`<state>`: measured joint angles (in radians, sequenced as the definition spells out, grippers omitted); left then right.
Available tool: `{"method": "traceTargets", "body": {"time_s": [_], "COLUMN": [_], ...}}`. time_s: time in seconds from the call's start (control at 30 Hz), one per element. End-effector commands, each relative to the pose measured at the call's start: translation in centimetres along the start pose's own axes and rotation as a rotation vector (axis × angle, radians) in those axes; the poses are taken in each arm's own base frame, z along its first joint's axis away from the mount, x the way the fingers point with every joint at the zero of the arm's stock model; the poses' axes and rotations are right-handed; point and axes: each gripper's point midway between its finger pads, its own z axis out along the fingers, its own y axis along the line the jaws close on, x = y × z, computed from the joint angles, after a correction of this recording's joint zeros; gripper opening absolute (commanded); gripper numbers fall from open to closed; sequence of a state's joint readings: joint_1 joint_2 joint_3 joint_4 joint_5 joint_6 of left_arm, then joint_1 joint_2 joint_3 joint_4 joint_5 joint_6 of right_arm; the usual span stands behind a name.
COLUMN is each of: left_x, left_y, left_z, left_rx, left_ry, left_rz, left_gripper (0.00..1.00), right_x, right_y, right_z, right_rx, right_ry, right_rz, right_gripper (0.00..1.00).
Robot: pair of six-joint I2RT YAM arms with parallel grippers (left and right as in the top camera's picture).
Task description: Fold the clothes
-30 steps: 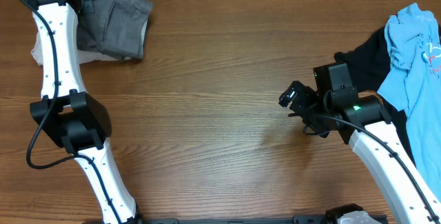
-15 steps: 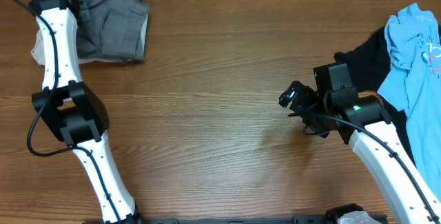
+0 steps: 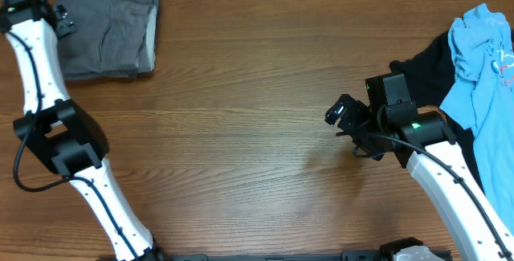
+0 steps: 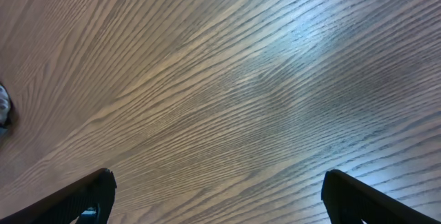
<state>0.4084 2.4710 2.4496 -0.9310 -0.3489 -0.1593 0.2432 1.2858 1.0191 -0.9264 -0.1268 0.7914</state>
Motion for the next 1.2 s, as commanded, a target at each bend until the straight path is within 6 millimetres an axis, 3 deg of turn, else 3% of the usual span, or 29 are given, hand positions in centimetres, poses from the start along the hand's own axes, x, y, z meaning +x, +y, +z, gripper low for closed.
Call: {"method": "traceTargets", "body": {"time_s": [0.0, 0.13, 0.27, 0.3, 0.33, 0.37, 0.4, 0.53, 0.83, 0.9, 1.17], "left_x": [-0.3, 0.1, 0.2, 0.1, 0.0, 0.1, 0.3, 0.8, 3.3, 4.0, 7.6], "left_y": [-0.3, -1.3, -3.5, -4.4, -5.9, -7.3, -8.7, -13.3, -17.7, -18.2, -20.5], "left_z": [-0.5, -1.0, -2.4, -3.0, -3.6, -3.9, -4.3, -5.4, -4.7, -4.0, 1.8], "left_rx": [-0.009, 0.001, 0.027, 0.045, 0.085, 0.126, 0.175, 0.327, 0.435, 0.431, 0.426], "left_ry": [-0.006, 0.004, -0.006, -0.015, -0.025, -0.028, -0.028, -0.033, 0.018, 0.032, 0.09], "left_rz": [-0.013, 0.007, 0.039, 0.047, 0.057, 0.065, 0.074, 0.101, 0.121, 0.123, 0.093], "left_gripper": [1.0, 1.0, 0.86, 0.74, 0.39, 0.18, 0.04, 0.04, 0.04, 0.04, 0.04], "right_x": [-0.3, -0.3, -0.3, -0.2, -0.3, -0.2, -0.3, -0.3, -0.2, -0.3, -0.2], "right_y": [0.7, 0.7, 0.7, 0.7, 0.7, 0.7, 0.7, 0.7, 0.7, 0.7, 0.7], "right_z": [-0.3, -0.3, -0.3, -0.3, -0.3, -0.3, -0.3, -0.3, -0.3, -0.3, -0.3], "right_rx": [-0.018, -0.018, -0.018, -0.018, -0.018, -0.018, -0.018, -0.018, -0.018, -0.018, -0.018], "right_ry": [-0.009, -0.009, -0.009, -0.009, -0.009, -0.009, -0.009, -0.009, -0.009, -0.009, -0.009], "right_rz": [-0.011, -0.011, -0.011, -0.011, -0.011, -0.011, -0.011, -0.011, -0.011, -0.011, -0.011], "right_gripper": [1.0, 1.0, 1.0, 1.0, 1.0, 1.0, 1.0, 1.0, 1.0, 1.0, 1.0]}}
